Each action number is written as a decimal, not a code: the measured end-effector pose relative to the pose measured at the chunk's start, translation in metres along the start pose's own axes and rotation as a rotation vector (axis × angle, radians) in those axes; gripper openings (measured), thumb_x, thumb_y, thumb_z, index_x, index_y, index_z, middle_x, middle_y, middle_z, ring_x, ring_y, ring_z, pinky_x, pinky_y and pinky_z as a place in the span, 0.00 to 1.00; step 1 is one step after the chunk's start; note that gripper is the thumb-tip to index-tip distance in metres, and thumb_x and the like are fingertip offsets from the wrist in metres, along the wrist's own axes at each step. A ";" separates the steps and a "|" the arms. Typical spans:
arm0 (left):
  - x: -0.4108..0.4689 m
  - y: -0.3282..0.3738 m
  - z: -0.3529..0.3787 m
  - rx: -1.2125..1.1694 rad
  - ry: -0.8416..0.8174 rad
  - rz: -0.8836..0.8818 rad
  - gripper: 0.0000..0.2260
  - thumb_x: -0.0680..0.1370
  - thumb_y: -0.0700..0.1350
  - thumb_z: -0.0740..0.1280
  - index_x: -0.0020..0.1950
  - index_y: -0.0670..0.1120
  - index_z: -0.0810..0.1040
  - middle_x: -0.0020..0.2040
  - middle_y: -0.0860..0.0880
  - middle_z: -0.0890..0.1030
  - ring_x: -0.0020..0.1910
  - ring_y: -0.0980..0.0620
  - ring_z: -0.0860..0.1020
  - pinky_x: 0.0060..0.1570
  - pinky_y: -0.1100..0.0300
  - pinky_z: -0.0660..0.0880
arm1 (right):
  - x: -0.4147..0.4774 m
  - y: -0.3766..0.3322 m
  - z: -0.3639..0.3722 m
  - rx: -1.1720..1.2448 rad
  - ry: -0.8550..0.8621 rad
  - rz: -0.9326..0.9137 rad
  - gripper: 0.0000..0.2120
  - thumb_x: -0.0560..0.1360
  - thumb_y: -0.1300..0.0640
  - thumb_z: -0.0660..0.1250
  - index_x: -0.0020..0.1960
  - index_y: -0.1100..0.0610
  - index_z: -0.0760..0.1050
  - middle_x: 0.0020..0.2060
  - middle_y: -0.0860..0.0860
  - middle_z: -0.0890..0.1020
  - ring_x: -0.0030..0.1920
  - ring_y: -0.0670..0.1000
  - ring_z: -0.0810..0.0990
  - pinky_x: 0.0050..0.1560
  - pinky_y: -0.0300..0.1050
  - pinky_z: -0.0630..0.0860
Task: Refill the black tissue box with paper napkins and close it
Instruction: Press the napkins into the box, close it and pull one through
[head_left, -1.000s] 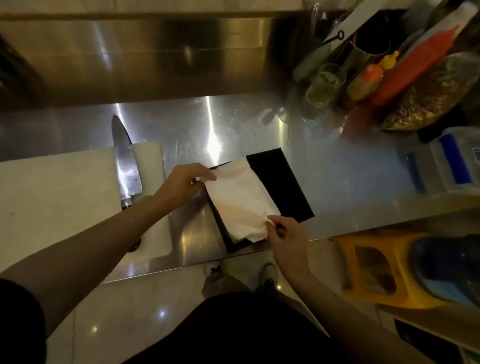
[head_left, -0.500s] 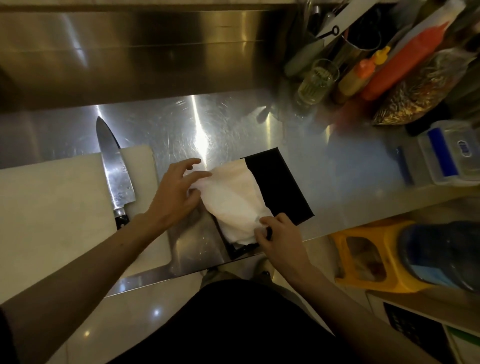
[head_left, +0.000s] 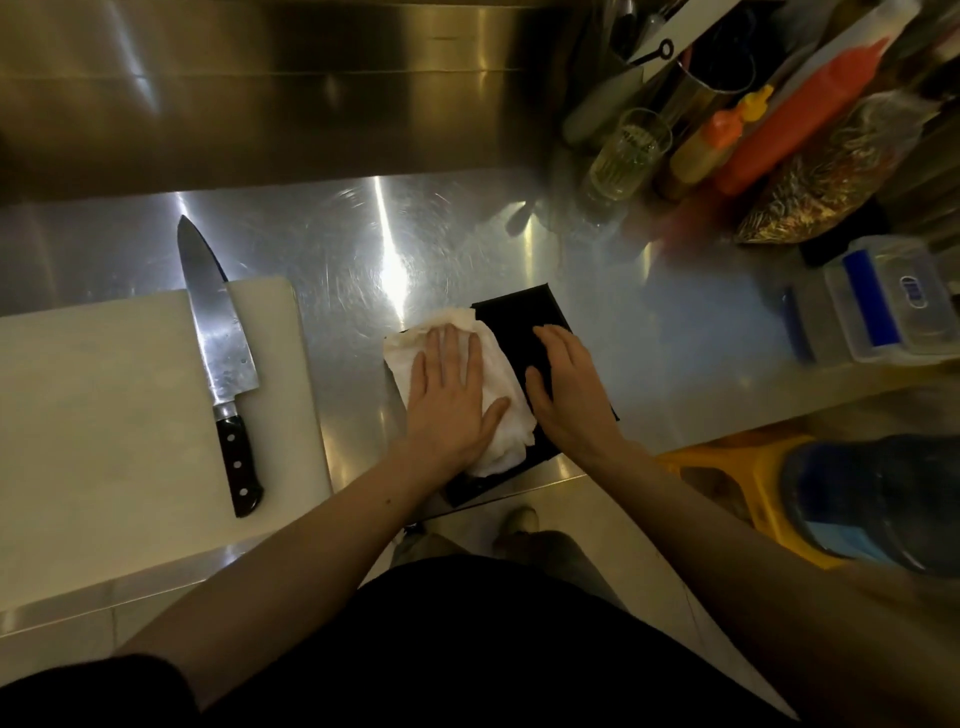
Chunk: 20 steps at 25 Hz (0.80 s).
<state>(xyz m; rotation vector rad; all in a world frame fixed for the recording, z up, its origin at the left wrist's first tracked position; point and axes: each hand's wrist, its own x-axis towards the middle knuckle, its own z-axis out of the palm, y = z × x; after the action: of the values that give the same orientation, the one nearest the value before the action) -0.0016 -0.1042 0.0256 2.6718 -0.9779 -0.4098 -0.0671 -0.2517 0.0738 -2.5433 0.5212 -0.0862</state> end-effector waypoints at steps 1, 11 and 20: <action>0.002 -0.001 0.005 0.020 0.001 -0.003 0.38 0.80 0.64 0.51 0.79 0.42 0.41 0.79 0.36 0.41 0.78 0.37 0.40 0.73 0.46 0.35 | 0.002 0.007 0.000 -0.012 -0.011 0.013 0.23 0.79 0.59 0.62 0.72 0.63 0.64 0.70 0.60 0.69 0.70 0.57 0.67 0.71 0.47 0.62; 0.016 -0.002 0.032 0.202 -0.319 -0.117 0.38 0.79 0.65 0.46 0.77 0.44 0.33 0.77 0.38 0.32 0.77 0.37 0.33 0.73 0.37 0.38 | 0.017 0.067 -0.006 0.131 -0.236 0.119 0.31 0.81 0.49 0.60 0.77 0.61 0.52 0.71 0.61 0.64 0.69 0.59 0.66 0.69 0.52 0.65; 0.025 0.009 0.013 0.296 -0.469 -0.153 0.38 0.80 0.64 0.48 0.78 0.42 0.34 0.78 0.39 0.32 0.77 0.39 0.33 0.74 0.40 0.38 | 0.031 0.092 -0.021 0.469 -0.313 0.007 0.16 0.79 0.56 0.63 0.65 0.55 0.68 0.55 0.50 0.78 0.55 0.50 0.78 0.57 0.52 0.78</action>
<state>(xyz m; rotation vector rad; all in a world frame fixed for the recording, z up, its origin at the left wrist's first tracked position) 0.0067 -0.1291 0.0126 2.9981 -1.0217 -1.0365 -0.0741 -0.3459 0.0427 -2.0454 0.3379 0.1720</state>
